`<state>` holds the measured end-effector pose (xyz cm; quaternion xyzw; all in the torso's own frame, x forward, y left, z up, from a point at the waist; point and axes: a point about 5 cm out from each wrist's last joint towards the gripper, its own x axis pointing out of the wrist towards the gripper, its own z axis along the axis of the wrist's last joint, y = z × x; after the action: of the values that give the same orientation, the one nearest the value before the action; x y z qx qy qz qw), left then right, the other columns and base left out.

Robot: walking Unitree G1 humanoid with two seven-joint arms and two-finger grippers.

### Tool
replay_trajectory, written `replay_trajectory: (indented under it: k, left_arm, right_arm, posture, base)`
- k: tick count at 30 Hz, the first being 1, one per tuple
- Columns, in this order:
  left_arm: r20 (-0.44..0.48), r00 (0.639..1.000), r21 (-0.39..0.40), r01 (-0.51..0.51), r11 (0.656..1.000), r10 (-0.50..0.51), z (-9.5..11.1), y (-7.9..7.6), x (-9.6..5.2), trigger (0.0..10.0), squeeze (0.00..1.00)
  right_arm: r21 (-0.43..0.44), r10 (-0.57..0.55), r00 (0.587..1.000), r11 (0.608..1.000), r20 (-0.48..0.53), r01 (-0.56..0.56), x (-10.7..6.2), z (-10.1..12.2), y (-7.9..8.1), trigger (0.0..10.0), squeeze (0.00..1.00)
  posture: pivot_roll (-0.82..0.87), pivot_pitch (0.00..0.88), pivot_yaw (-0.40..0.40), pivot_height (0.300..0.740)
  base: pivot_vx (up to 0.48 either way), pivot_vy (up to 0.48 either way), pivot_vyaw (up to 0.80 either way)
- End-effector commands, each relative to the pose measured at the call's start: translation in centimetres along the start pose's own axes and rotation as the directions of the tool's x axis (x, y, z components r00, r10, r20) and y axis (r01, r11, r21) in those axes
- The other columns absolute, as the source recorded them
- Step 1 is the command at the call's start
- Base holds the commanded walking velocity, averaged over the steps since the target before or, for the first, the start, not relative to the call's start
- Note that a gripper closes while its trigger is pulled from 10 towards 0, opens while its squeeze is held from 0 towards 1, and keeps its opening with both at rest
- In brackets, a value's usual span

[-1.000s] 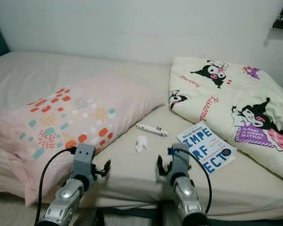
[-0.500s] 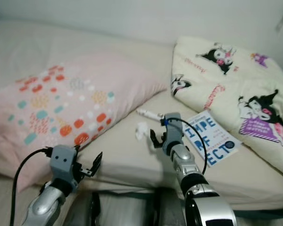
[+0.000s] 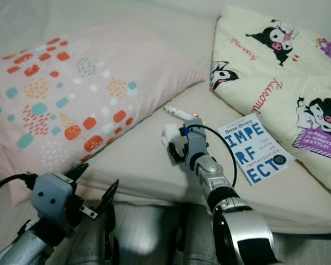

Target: Clean up the room

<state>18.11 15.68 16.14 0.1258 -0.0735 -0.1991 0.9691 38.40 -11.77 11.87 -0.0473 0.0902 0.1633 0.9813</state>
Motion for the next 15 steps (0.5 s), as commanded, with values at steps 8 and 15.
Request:
replay_trajectory:
  k: [8,15]
  left_arm:
    - [-0.088,0.993,0.01,0.074,0.997,-0.073,0.7,-1.1,-1.6,10.0,0.0]
    - [-0.109,0.99,0.012,0.092,0.996,-0.09,0.7,-1.4,-2.0,10.0,0.0]
  right_arm:
    - [-0.085,0.017,1.0,0.996,0.009,-0.016,0.5,1.1,0.5,10.0,0.0]
    - [-0.079,0.1,0.995,0.992,0.021,-0.098,0.7,1.5,1.5,10.0,0.0]
  posture:
    - [0.38,0.466,-0.218,0.592]
    - [0.38,0.468,-0.21,0.592]
  base:
    - [0.0,0.0,0.0]
    - [0.0,0.0,0.0]
